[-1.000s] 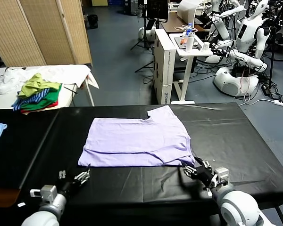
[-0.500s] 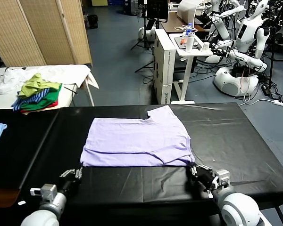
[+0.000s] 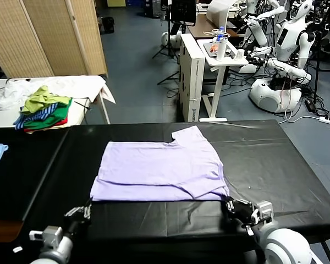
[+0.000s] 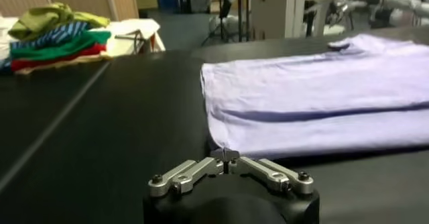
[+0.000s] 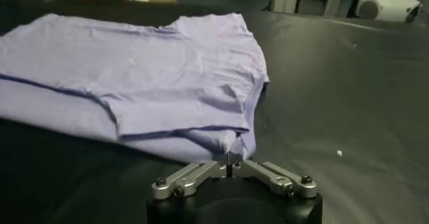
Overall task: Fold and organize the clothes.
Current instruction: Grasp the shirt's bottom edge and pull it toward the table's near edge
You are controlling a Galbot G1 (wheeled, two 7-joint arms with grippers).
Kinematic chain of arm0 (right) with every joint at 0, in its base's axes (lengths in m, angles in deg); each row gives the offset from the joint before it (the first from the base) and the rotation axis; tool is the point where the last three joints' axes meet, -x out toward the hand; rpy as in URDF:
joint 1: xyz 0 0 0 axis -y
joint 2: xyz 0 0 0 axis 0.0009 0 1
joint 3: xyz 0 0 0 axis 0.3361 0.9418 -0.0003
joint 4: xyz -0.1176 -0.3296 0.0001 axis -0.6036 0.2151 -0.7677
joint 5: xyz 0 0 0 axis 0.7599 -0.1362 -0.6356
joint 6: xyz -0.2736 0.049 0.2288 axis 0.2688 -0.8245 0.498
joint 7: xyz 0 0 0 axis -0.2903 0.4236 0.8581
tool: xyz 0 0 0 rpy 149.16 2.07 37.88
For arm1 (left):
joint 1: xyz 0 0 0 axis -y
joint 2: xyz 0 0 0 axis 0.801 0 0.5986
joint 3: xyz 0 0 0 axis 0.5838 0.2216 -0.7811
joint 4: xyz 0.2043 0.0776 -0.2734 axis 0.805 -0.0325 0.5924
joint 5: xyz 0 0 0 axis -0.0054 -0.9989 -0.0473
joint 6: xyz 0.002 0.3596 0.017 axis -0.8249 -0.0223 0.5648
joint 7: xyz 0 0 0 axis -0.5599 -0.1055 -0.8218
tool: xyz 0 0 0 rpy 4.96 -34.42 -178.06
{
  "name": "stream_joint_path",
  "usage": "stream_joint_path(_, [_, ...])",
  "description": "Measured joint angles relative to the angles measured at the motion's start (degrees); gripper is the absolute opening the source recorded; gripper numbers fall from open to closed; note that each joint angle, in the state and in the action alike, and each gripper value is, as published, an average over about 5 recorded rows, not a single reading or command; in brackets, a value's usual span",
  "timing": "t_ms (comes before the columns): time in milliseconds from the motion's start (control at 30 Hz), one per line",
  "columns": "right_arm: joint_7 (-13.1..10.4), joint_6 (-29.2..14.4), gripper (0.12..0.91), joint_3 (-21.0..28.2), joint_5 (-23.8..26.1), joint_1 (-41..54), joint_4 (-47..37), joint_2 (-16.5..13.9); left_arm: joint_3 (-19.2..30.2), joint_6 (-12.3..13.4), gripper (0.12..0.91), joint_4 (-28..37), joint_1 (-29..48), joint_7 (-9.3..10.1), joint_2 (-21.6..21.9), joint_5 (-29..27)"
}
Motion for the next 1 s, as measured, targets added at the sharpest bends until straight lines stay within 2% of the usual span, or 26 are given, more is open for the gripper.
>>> stream_joint_path(300, [-0.1, 0.8, 0.14, -0.5, -0.3, -2.2, 1.4, -0.7, -2.9, 0.0, 0.145, -3.8, -7.5, 0.17, 0.0, -0.4])
stream_joint_path(567, [-1.1, 2.0, 0.159, -1.1, -0.7, -4.0, 3.9, -0.8, -4.3, -0.1, 0.145, -5.1, -10.6, 0.18, -0.3, -0.4])
stream_joint_path(667, [-1.4, 2.9, 0.281, -1.8, -0.7, -5.1, 5.1, -0.9, -4.8, -0.4, 0.145, -5.6, -11.2, 0.35, -0.3, -0.4])
stream_joint_path(767, [-1.8, 3.6, 0.47, -2.8, -0.7, -6.4, 6.5, -0.8, -5.1, -1.3, 0.148, -6.1, -11.8, 0.92, -0.3, -0.3])
stream_joint_path(833, [-2.2, 3.7, 0.603, -3.5, -0.6, -7.4, 7.6, -0.6, -5.4, -2.0, 0.188, -6.6, -12.2, 1.21, -0.4, -0.3])
stream_joint_path(933, [-2.3, 3.8, 0.779, -4.9, -1.0, -8.7, 9.2, -0.3, -5.8, -3.0, 0.34, -7.5, -12.9, 1.59, -0.6, -0.2])
stream_joint_path(1000, [-1.7, 3.7, 0.853, -5.8, -1.8, -9.0, 10.1, -0.2, -6.0, -3.7, 0.473, -8.0, -13.3, 2.01, -0.7, 0.1])
